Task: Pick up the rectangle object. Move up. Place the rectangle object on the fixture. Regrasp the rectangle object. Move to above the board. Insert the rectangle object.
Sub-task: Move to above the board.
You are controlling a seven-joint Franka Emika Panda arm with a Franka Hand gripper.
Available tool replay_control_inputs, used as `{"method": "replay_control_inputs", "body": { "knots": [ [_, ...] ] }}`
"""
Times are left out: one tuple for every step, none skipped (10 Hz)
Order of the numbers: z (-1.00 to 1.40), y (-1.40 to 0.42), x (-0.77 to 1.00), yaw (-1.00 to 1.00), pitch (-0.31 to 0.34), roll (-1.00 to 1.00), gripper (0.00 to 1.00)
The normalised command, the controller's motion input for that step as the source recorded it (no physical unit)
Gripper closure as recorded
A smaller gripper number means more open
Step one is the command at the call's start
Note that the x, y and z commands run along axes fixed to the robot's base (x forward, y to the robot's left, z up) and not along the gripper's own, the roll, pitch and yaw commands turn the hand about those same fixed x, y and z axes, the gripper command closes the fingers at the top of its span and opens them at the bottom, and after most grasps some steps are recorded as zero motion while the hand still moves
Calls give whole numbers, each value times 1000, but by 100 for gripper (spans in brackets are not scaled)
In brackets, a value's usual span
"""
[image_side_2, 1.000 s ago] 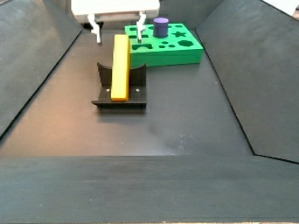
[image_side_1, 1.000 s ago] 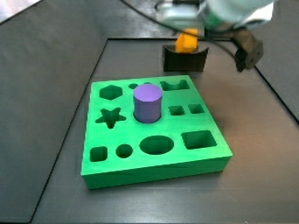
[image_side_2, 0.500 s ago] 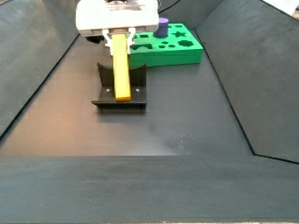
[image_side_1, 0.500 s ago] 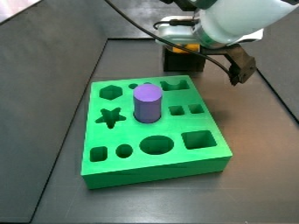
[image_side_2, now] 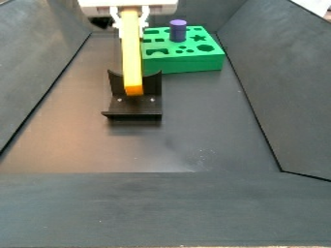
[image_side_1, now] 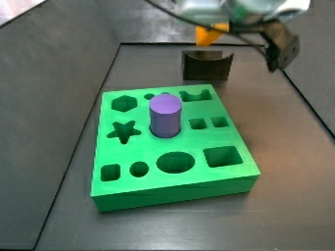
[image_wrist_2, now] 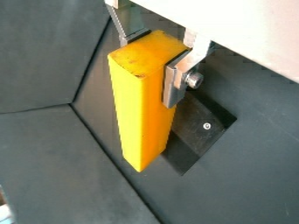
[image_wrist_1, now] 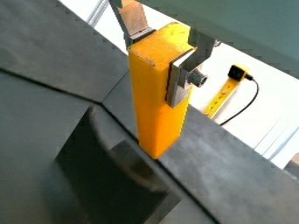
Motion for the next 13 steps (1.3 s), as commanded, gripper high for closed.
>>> {"method": "replay_control_inputs", "body": {
  "knots": [
    [1000, -1, -65, -52, 3, -61, 100],
    [1000, 0, -66, -49, 24, -57, 100],
    [1000, 0, -67, -43, 41, -54, 100],
    [1000, 0, -69, -26, 58, -49, 100],
    [1000, 0, -68, -18, 65, -47, 100],
    [1000, -1, -70, 6, 69, -51, 100],
    [1000, 0, -71, 14, 68, -52, 100],
    [1000, -1, -70, 28, 64, -50, 100],
    [1000, -2, -68, 33, 60, -51, 100],
    [1000, -1, -64, 38, 62, -52, 100],
    [918, -2, -50, 44, 60, -56, 100],
    [691, -3, -28, 45, 65, -51, 100],
    [522, -10, -12, 48, 71, -49, 100]
  ]
}}
